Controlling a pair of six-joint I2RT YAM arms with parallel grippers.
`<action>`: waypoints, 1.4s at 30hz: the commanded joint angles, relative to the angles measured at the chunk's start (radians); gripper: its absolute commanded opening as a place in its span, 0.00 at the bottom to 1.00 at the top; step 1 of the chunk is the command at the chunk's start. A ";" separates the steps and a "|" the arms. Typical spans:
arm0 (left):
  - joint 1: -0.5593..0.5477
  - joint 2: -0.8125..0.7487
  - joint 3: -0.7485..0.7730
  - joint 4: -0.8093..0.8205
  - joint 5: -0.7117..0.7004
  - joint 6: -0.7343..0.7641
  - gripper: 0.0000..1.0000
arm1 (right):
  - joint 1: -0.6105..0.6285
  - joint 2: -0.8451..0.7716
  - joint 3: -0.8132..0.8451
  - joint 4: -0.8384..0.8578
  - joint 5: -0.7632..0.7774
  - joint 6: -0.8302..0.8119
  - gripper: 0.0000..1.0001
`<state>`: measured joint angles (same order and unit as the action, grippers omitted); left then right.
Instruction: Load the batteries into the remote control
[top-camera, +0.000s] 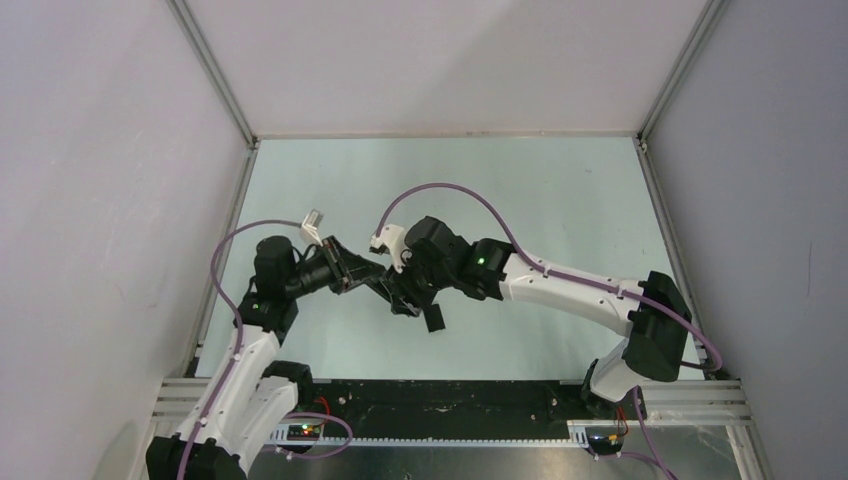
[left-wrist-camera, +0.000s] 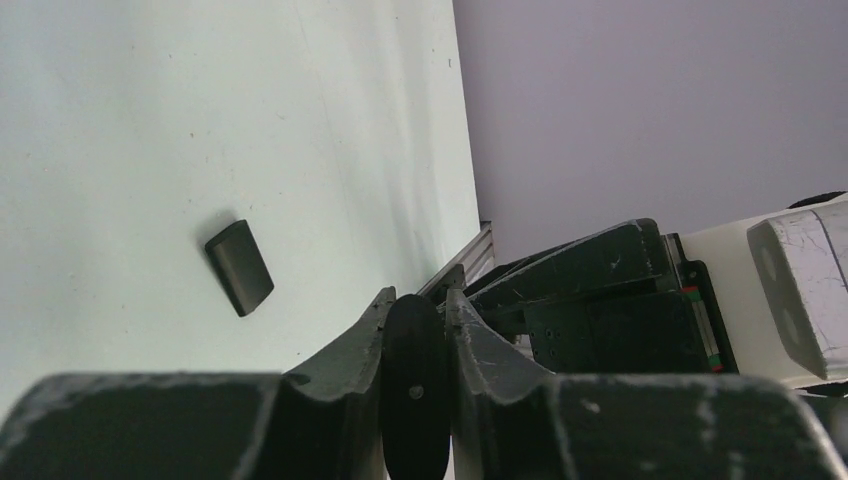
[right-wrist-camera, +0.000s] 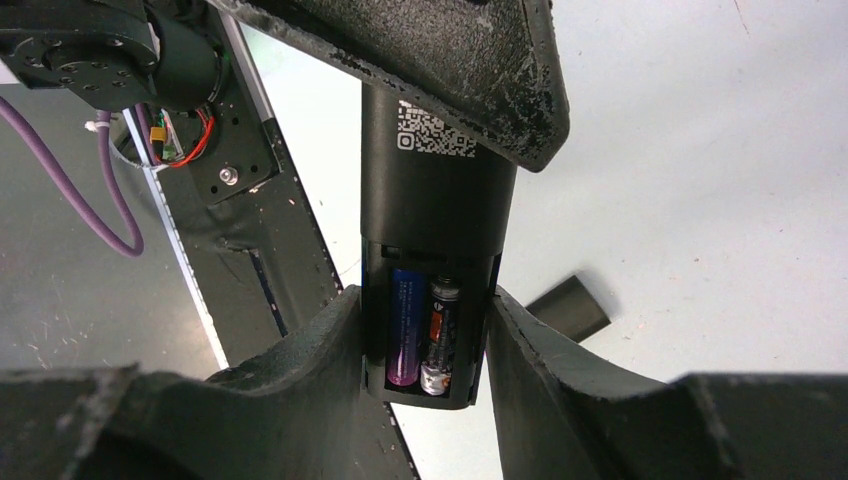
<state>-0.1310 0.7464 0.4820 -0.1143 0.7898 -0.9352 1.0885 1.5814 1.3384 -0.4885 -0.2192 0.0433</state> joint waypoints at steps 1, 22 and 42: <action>-0.005 -0.009 0.030 0.006 0.019 0.000 0.20 | -0.006 -0.048 0.010 0.047 -0.014 -0.008 0.31; -0.004 0.016 0.133 0.009 0.005 -0.076 0.00 | -0.166 -0.345 -0.291 0.351 -0.115 0.410 0.88; -0.004 -0.051 0.225 0.104 -0.096 -0.444 0.00 | -0.079 -0.392 -0.528 1.092 0.174 1.117 0.70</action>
<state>-0.1326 0.7170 0.6586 -0.0628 0.7181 -1.3224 0.9955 1.1854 0.8005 0.4564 -0.0933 1.0691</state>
